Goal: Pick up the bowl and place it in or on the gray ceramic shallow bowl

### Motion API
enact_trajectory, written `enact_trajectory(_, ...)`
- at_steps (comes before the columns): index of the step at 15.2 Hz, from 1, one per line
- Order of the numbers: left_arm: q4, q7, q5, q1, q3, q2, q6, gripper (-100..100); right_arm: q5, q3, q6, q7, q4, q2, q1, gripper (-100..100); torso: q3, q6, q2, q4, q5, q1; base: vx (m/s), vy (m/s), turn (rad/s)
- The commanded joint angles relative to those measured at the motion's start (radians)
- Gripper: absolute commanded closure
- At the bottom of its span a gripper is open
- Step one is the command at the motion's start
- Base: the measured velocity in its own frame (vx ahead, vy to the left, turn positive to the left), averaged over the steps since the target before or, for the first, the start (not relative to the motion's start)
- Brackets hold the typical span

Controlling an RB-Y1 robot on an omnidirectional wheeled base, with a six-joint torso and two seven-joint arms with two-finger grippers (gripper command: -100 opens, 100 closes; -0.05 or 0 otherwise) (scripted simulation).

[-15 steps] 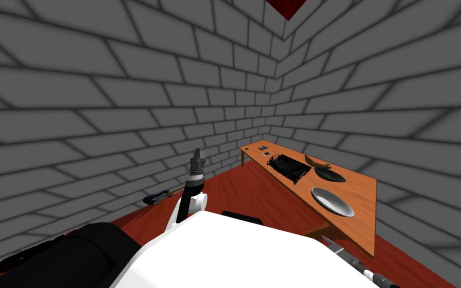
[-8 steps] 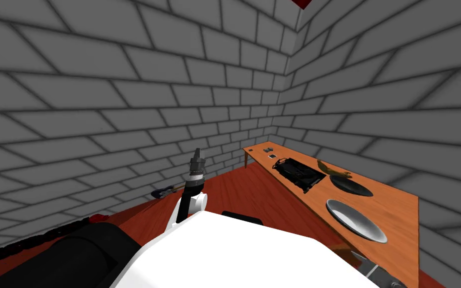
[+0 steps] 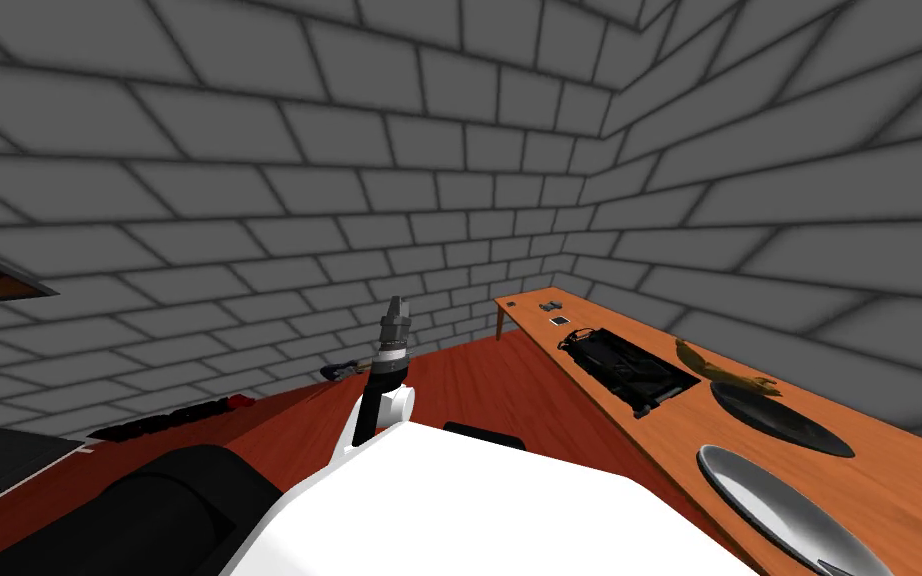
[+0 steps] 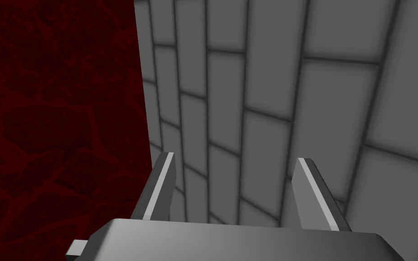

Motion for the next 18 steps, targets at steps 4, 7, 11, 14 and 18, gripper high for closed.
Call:
enact_trajectory(4,0.0,0.0,0.0,0.0,0.0,0.0,0.0,0,0.02,0.028,0.005,0.032,0.059,0.005,-0.01,-100,-0.001,0.0,-0.002,0.0,-0.002,-0.002,0.098,-0.123,0.21)
enact_trajectory(7,0.0,0.0,0.0,0.0,0.0,0.0,0.0,0,0.024,0.035,0.021,0.041,0.071,0.029,-0.021,-100,0.002,0.001,0.004,0.001,0.0,0.005,-0.004,-0.039,0.052)
enact_trajectory(11,0.0,0.0,0.0,0.0,0.0,0.0,0.0,0,0.024,0.035,0.027,0.042,0.07,0.032,-0.02,100,0.003,0.001,0.006,0.001,0.001,0.008,0.0,-0.004,0.001)
enact_trajectory(14,0.0,0.0,0.0,0.0,0.0,0.0,0.0,0,0.018,0.032,-0.002,0.02,0.083,0.004,-0.015,100,0.003,0.001,0.006,0.001,0.0,0.008,0.002,-0.023,0.047)
enact_trajectory(18,0.0,0.0,0.0,0.0,0.0,0.0,0.0,0,0.008,0.026,-0.046,-0.015,0.106,-0.037,-0.006,100,0.003,0.0,0.005,0.001,0.001,-0.004,-0.011,-0.168,0.18)
